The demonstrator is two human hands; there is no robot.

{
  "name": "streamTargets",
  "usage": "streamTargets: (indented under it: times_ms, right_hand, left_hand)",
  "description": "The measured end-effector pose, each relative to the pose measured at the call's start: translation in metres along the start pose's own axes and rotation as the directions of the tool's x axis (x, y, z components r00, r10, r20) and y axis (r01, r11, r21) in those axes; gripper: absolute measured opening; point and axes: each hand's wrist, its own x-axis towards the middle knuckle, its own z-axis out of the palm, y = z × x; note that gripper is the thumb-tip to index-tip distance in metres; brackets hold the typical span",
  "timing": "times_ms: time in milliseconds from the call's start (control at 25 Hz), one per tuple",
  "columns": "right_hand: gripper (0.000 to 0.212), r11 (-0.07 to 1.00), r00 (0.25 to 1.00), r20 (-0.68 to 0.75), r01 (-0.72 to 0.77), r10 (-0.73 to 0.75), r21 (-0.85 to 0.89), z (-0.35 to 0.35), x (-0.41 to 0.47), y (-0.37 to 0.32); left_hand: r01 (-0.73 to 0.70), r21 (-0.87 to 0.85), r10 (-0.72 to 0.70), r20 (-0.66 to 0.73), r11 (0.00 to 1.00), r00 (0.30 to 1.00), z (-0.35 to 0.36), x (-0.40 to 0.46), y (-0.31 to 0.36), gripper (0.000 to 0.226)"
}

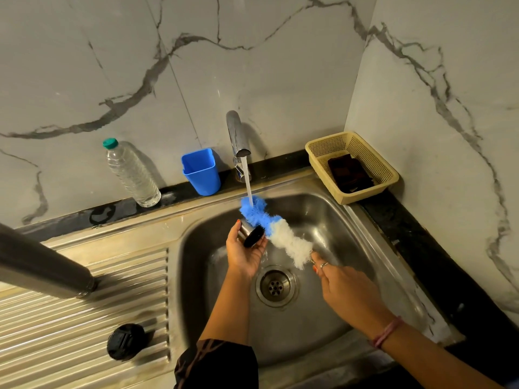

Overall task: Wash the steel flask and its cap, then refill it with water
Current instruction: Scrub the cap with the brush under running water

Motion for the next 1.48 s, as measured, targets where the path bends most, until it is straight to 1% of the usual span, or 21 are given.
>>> streamTargets:
  times_ms: [120,240,320,400,440,520,600,680,760,800,880,960,1120,1240,1320,1360,1400,1440,1480]
  right_hand:
    - [0.046,1.000,1.000,0.010,-0.018,0.019,-0.016,-0.001,0.006,0.001]
    - [0.047,0.999,1.000,0.018,0.016,-0.015,-0.041,-0.001,0.000,-0.003]
    - [0.048,0.998,1.000,0.007,0.001,-0.001,-0.064,0.000,0.001,-0.003]
    - [0.048,0.997,1.000,0.021,-0.011,0.013,-0.078,0.000,0.002,-0.001]
    - [0.048,0.996,1.000,0.023,0.006,-0.004,-0.084,0.000,0.002,-0.002]
    - [0.049,0.995,0.999,0.022,0.039,-0.037,-0.094,0.000,-0.002,-0.008]
    - [0.051,0.995,1.000,0.023,0.014,-0.012,-0.098,0.000,0.001,-0.007]
    - [0.050,0.995,0.999,0.038,-0.010,0.014,-0.096,-0.001,0.006,-0.004]
    - [0.048,0.996,0.999,0.034,0.009,-0.006,-0.084,-0.002,0.004,-0.006]
    - [0.047,0.997,0.999,0.032,0.019,-0.016,-0.079,-0.003,0.002,-0.007]
    - [0.048,0.995,1.000,0.028,0.011,-0.008,-0.095,-0.003,0.002,-0.007]
    - [0.048,0.994,0.999,0.031,-0.009,0.012,-0.107,-0.005,0.005,-0.005]
    - [0.049,0.992,0.998,0.022,0.054,-0.052,-0.111,-0.009,0.002,-0.016]
    - [0.049,0.992,1.000,0.017,0.017,-0.015,-0.125,-0.011,0.010,-0.011]
    - [0.049,0.993,1.000,0.014,0.016,-0.014,-0.117,-0.013,0.011,-0.011]
    - [0.049,0.994,1.000,0.013,0.026,-0.025,-0.105,-0.013,0.008,-0.013]
    - [0.049,0.995,0.999,0.014,0.033,-0.032,-0.091,-0.014,0.006,-0.015]
    - [0.048,0.996,0.999,0.014,0.030,-0.029,-0.087,-0.014,0.005,-0.015]
    - [0.048,0.996,1.000,0.019,0.020,-0.019,-0.089,-0.015,0.007,-0.013]
  left_hand:
    - [-0.023,0.067,0.021,0.026,0.997,0.999,0.000,0.002,-0.001,0.057]
    - [-0.018,0.057,0.019,-0.012,0.998,1.000,-0.003,0.004,-0.001,0.051]
    - [-0.010,0.031,0.011,-0.049,0.999,0.999,-0.007,0.005,0.000,0.048]
    - [0.002,-0.017,-0.003,-0.054,1.000,0.999,-0.008,0.002,0.000,0.049]
    - [-0.003,-0.020,0.002,-0.054,1.000,0.999,-0.007,0.001,0.000,0.049]
    - [-0.029,0.004,0.029,-0.031,1.000,0.999,-0.004,-0.003,0.000,0.045]
    - [-0.049,0.032,0.050,-0.013,0.998,0.999,-0.003,-0.003,-0.002,0.046]
    - [-0.047,0.028,0.047,-0.002,0.999,0.999,-0.002,-0.003,-0.002,0.050]
    - [-0.029,0.036,0.029,-0.022,0.999,0.999,-0.004,0.000,-0.002,0.052]
    - [-0.022,0.040,0.024,-0.042,0.999,0.999,-0.006,0.001,0.000,0.050]
    - [-0.008,-0.006,0.007,-0.056,1.000,0.998,-0.006,0.001,0.002,0.048]
    - [-0.004,-0.036,0.003,-0.027,0.999,1.000,-0.004,-0.001,0.003,0.048]
    - [-0.055,0.038,0.054,0.015,0.998,0.998,0.003,-0.007,0.003,0.033]
    - [-0.032,0.067,0.032,0.000,0.997,0.999,0.002,-0.006,0.005,0.032]
    - [-0.019,0.052,0.020,-0.016,0.998,1.000,0.001,-0.003,0.006,0.027]
    - [-0.015,0.010,0.015,-0.007,1.000,1.000,0.000,-0.002,0.007,0.029]
    - [-0.017,-0.027,0.017,0.004,1.000,1.000,0.000,-0.002,0.009,0.038]
    - [-0.021,-0.043,0.022,0.018,0.999,1.000,0.001,-0.002,0.011,0.048]
    - [-0.032,-0.030,0.033,0.034,0.999,0.999,0.002,-0.002,0.011,0.053]
